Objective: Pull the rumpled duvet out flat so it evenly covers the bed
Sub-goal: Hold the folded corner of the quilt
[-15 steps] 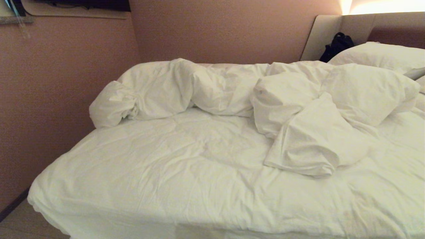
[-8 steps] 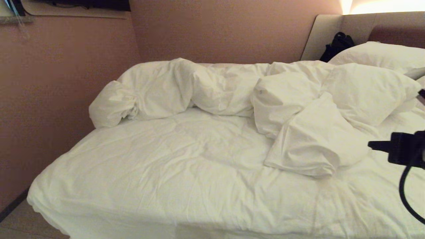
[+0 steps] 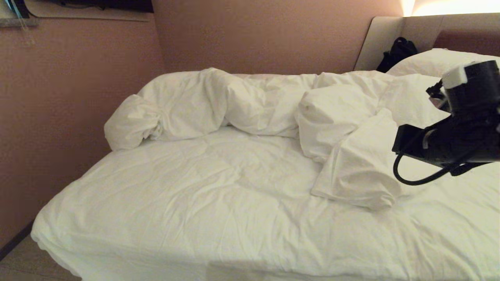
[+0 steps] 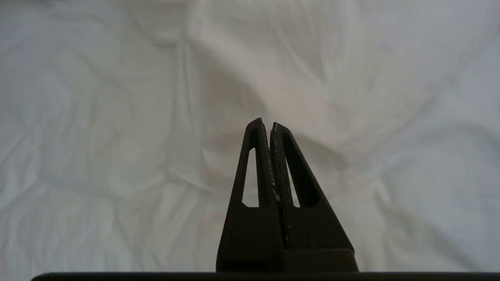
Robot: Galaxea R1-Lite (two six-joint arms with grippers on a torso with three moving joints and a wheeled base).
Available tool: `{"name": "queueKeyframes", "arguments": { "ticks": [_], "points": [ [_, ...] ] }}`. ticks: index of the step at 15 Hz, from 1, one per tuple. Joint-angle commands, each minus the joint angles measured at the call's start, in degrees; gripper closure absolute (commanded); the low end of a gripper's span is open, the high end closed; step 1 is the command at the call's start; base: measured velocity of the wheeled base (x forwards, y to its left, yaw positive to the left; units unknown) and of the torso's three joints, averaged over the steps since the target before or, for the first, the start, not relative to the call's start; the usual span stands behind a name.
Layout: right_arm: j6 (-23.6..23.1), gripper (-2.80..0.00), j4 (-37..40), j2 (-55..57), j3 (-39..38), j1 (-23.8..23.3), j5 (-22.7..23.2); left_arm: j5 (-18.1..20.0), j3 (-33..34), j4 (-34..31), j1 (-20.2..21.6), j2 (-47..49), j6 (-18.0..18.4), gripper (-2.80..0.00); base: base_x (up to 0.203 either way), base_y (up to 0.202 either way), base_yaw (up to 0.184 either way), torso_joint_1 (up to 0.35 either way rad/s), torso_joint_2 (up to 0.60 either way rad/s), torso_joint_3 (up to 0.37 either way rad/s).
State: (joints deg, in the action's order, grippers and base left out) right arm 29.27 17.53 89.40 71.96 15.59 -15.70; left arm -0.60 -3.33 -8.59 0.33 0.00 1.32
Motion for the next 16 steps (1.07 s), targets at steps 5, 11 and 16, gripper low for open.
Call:
{"name": "queueKeyframes", "arguments": {
  "ticks": [5, 11, 16],
  "points": [
    [5.64, 0.00, 3.26, 8.77, 6.08, 2.05, 0.82, -0.02, -0.01, -0.02, 0.02, 0.00, 0.00, 0.00, 0.000, 0.000, 0.000, 0.000, 0.00, 0.000],
    [8.47, -2.80, 3.47, 14.47, 10.65, 4.88, 3.22, -0.02, -0.01, -0.02, 0.02, 0.00, 0.00, 0.00, 0.000, 0.000, 0.000, 0.000, 0.00, 0.000],
    [10.41, -2.80, 3.13, 18.79, 13.57, 4.89, 3.22, -0.02, -0.01, -0.02, 0.02, 0.00, 0.00, 0.00, 0.000, 0.000, 0.000, 0.000, 0.00, 0.000]
  ]
}}
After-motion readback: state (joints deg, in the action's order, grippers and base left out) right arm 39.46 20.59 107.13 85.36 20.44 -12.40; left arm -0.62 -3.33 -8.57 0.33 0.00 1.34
